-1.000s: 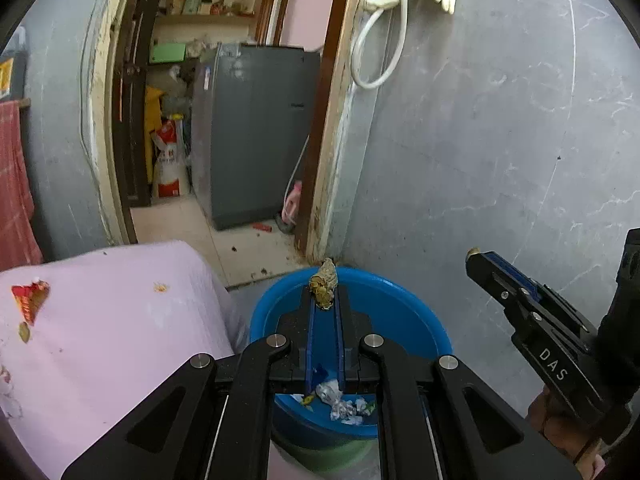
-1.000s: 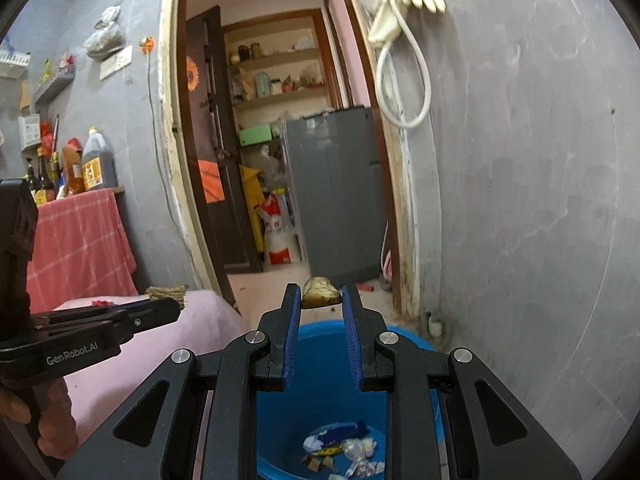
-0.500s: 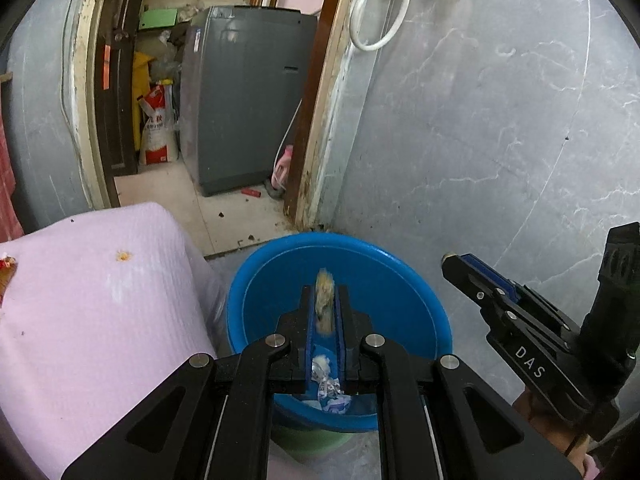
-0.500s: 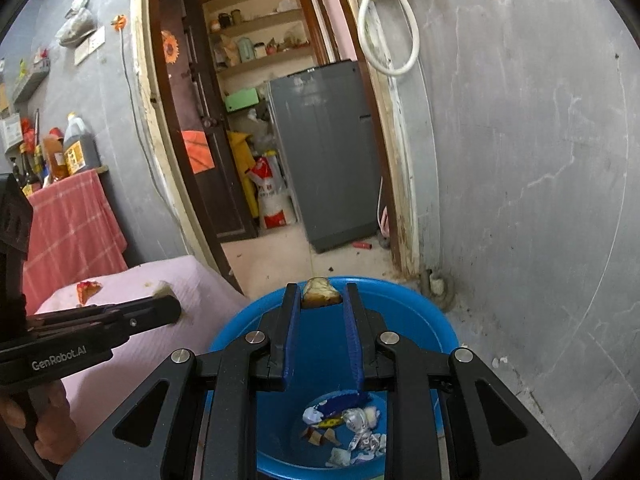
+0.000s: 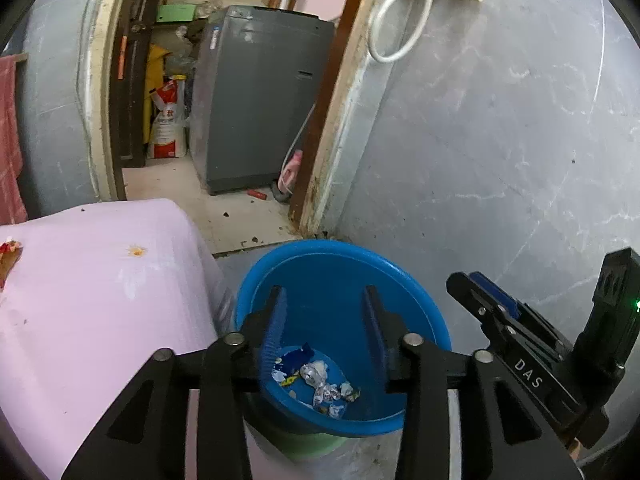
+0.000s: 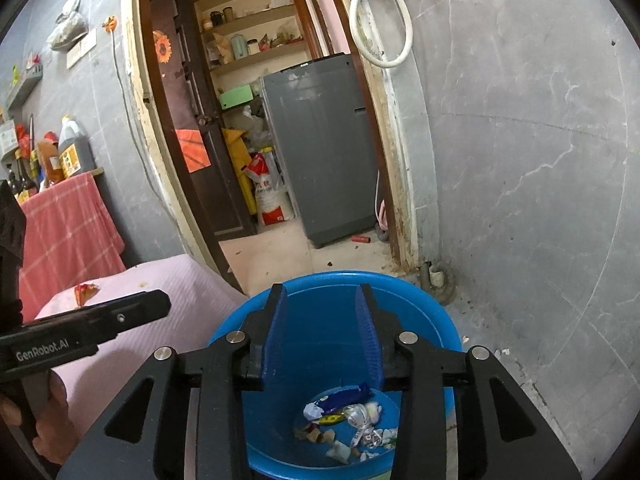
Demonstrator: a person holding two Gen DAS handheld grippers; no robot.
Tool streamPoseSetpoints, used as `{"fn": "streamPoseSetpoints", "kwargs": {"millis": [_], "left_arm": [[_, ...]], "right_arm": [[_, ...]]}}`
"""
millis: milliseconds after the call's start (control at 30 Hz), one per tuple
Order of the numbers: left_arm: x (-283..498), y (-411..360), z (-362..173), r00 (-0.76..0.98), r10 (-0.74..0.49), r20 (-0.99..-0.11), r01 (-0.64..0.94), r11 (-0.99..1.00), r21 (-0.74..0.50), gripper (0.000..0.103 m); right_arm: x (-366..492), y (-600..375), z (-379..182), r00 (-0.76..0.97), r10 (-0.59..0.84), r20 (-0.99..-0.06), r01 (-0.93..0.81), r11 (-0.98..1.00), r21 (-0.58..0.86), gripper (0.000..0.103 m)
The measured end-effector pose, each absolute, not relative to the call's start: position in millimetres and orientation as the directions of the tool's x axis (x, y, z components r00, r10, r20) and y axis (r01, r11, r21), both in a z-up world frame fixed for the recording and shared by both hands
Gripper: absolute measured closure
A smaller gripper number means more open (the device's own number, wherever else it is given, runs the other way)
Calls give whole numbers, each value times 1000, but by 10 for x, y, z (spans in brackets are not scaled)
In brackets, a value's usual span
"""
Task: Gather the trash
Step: 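Open both tools to drop the brown scraps into the basin, then move both open tools back over the red wrapper on the pink sheet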
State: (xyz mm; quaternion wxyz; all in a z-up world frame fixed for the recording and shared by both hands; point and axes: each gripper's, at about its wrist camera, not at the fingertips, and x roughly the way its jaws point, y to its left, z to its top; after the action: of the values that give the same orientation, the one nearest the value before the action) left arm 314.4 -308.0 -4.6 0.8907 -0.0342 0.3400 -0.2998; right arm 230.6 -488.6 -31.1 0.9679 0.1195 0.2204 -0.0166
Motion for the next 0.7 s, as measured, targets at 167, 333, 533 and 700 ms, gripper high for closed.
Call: {"fn": "streamPoseSetpoints", "kwargs": {"millis": [167, 333, 533, 700], "left_arm": [[3102, -2945, 77, 639, -527, -561, 478, 843, -247, 45], [3040, -2761, 199, 686, -497, -531, 442, 865, -237, 23], [2919, -2505, 412, 751, -446, -487, 408, 893, -187, 16], [2708, -2202, 631, 827, -404, -391, 374, 914, -155, 3]], "right_arm": [[2258, -4847, -243, 915, 18, -403, 80, 971, 224, 51], [2183, -4786, -110, 934, 13, -358, 75, 970, 231, 31], [2080, -4617, 121, 960, 26, -279, 38, 975, 219, 13], [1981, -4383, 341, 977, 54, -206, -10, 978, 207, 0]]}}
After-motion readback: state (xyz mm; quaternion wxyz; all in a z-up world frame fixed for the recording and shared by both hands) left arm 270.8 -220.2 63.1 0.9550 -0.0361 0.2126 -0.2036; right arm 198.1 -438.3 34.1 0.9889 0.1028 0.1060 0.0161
